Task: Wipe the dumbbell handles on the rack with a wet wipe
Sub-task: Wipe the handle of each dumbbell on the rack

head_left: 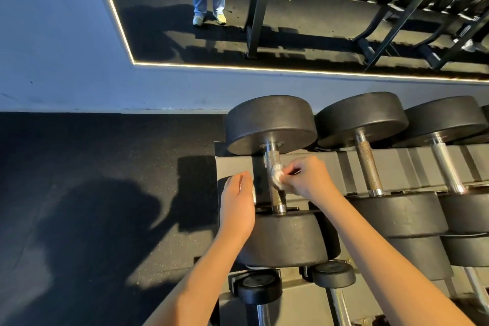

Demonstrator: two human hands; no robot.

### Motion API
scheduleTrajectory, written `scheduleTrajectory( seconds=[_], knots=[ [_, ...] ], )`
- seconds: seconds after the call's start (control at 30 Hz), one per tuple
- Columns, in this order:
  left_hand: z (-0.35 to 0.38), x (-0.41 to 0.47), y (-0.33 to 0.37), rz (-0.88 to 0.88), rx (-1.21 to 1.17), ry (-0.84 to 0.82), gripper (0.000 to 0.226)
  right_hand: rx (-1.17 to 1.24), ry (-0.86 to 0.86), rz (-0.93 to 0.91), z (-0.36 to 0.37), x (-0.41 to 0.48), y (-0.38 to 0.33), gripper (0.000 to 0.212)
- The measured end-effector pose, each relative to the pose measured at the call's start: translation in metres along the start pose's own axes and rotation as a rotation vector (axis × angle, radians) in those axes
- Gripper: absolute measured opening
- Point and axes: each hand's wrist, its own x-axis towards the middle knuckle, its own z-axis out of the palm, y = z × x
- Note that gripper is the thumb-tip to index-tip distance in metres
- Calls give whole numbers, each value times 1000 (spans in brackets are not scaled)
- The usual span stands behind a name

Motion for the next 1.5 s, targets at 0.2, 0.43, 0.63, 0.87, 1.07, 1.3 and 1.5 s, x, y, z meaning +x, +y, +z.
scheduleTrajectory(
  seconds=[0.2,0.43,0.63,0.87,1.07,1.3,1.5],
  knots=[
    [0,0,0,-6,5,-11,18,207,239,-27,8,14,-12,8],
    [0,0,2,2,24,-14,16,-66,-56,0,6,-2,4,6],
    [1,-1,4,-13,48,2,20,40,299,-184,12,14,-21,10],
    [-1,-4,7,15,52,-5,25,-156,-36,-110,7,-5,3,4],
    [-2,-2,4,14,67,-3,24,32,207,-188,4,6,-15,9],
    [-1,1,1,28,116,-17,23,-215,-261,9,-6,-18,2,6],
    [-6,1,6,135,130,-210,25,190,57,-27,-16,-23,-6,6]
  ],
)
